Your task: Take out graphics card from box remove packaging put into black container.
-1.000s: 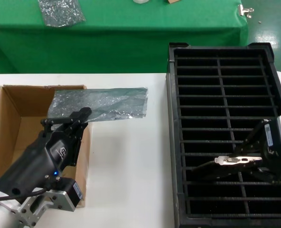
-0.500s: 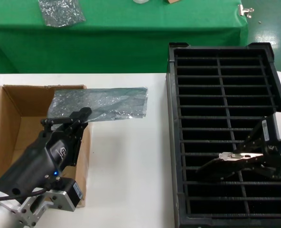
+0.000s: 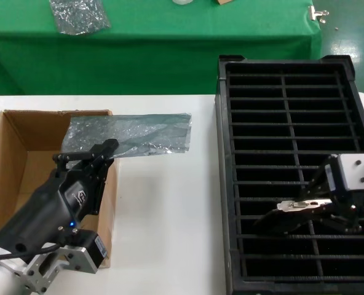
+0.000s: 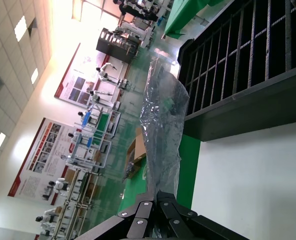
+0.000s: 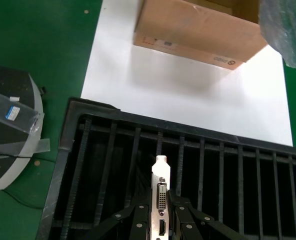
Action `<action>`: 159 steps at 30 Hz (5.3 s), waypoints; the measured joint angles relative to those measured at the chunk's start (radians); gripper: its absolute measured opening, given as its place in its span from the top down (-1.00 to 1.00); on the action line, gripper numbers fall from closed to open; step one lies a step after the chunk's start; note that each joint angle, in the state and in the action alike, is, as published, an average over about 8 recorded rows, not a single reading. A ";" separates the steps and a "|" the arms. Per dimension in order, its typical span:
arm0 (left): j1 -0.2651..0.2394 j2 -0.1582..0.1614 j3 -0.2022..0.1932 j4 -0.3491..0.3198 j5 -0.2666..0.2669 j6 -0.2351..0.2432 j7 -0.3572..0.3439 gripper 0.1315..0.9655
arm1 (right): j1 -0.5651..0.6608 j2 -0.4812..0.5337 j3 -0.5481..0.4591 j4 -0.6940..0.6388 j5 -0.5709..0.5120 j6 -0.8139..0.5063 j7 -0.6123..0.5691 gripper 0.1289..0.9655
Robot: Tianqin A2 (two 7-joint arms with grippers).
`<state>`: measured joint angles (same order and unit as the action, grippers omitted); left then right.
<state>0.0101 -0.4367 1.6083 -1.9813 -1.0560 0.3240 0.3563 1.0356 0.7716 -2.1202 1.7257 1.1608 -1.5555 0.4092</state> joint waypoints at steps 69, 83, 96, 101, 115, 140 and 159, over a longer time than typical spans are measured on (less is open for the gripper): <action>-0.172 0.436 -0.079 0.217 0.343 0.454 -1.260 0.98 | -0.020 -0.030 -0.010 0.001 -0.034 0.035 -0.061 -1.00; -0.313 0.437 -0.036 0.474 0.595 0.417 -1.738 0.98 | -0.020 -0.030 -0.010 0.001 -0.034 0.036 -0.061 -1.00; -0.307 0.436 -0.070 0.351 0.506 0.465 -1.623 0.76 | -0.020 -0.030 -0.010 0.001 -0.034 0.036 -0.061 -1.00; -0.295 0.434 -0.088 0.277 0.483 0.495 -1.549 0.58 | -0.020 -0.030 -0.010 0.001 -0.034 0.036 -0.061 -1.00; -0.257 0.379 -0.085 -0.032 0.493 0.337 -1.169 -0.11 | -0.020 -0.030 -0.010 0.001 -0.034 0.036 -0.061 -1.00; -0.183 0.316 -0.055 0.051 0.220 0.099 -0.893 -0.95 | -0.266 -0.137 0.118 -0.029 0.129 0.404 -0.145 -1.00; -0.125 0.256 -0.039 0.161 -0.102 -0.042 -0.714 -1.00 | -0.523 -0.249 0.252 -0.062 0.299 0.788 -0.233 -1.00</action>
<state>-0.1150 -0.1806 1.5692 -1.8202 -1.1580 0.2819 -0.3575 0.5126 0.5229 -1.8678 1.6641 1.4602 -0.7680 0.1762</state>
